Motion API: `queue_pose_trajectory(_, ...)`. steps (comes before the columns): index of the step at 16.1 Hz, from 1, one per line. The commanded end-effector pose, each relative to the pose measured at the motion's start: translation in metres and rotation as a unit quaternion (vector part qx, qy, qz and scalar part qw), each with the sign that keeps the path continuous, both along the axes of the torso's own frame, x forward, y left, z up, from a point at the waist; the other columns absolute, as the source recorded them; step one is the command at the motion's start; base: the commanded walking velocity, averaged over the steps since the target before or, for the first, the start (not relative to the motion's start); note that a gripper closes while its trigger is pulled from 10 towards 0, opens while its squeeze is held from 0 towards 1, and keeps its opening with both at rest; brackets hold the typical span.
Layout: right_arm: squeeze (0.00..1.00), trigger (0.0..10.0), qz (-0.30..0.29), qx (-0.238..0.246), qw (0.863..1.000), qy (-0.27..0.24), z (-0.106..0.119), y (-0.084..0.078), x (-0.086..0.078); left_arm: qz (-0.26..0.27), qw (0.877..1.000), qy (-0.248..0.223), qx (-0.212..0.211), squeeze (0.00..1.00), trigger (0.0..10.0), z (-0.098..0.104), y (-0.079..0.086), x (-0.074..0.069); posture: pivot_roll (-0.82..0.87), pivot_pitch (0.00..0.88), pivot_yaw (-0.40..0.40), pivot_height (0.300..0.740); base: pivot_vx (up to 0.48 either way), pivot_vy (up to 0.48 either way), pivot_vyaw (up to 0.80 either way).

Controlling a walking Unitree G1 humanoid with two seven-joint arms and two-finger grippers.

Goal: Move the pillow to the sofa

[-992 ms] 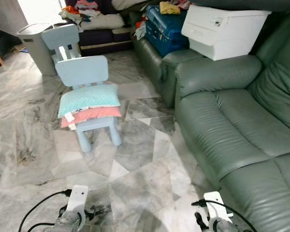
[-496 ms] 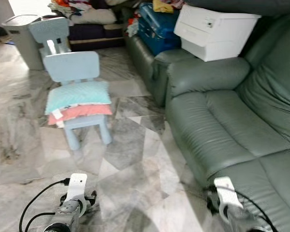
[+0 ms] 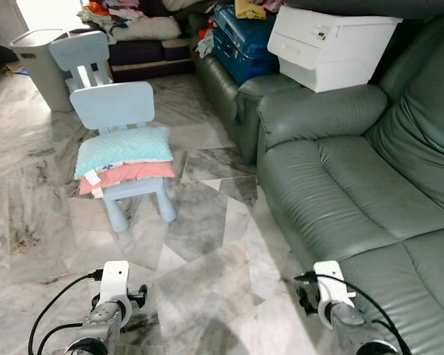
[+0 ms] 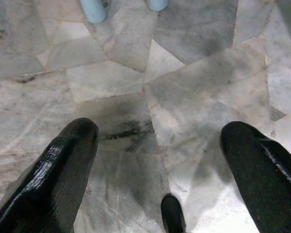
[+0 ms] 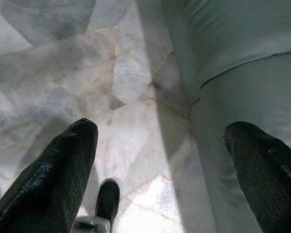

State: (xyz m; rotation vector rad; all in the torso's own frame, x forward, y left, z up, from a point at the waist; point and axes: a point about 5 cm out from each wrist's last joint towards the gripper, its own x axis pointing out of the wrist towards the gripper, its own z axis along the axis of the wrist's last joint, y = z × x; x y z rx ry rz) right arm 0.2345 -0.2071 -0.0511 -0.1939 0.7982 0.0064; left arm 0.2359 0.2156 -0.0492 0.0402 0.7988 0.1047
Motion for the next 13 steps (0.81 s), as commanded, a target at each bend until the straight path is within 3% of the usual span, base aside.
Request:
queue_pose_trajectory(1, 0.00, 10.0, 0.009, -0.007, 1.000, 0.007, -0.005, 0.002, -0.007, -0.002, 1.000, -0.008, 0.005, 0.00, 10.0, 0.003, 0.004, 0.003, -0.17, 0.000, 0.060, 0.740, 0.379, 0.000, 0.00)
queue_pose_trajectory(4, 0.00, 10.0, 0.016, -0.020, 0.999, 0.032, -0.014, -0.003, -0.025, -0.011, 1.000, 0.002, 0.008, 0.00, 10.0, -0.001, 0.000, -0.002, -0.17, 0.000, 0.061, 0.740, 0.368, 0.000, 0.00)
queue_pose_trajectory(7, 0.00, 10.0, 0.011, -0.030, 0.999, 0.043, -0.017, -0.009, -0.032, -0.016, 1.000, 0.005, 0.009, 0.00, 10.0, -0.002, 0.000, -0.003, -0.18, 0.000, 0.064, 0.740, 0.375, 0.000, 0.00)
queue_pose_trajectory(13, 0.00, 10.0, 0.009, -0.034, 0.998, 0.046, -0.017, -0.010, -0.031, -0.027, 0.999, 0.010, 0.020, 0.00, 10.0, -0.002, 0.001, -0.004, -0.18, 0.000, 0.067, 0.740, 0.367, 0.000, 0.00)
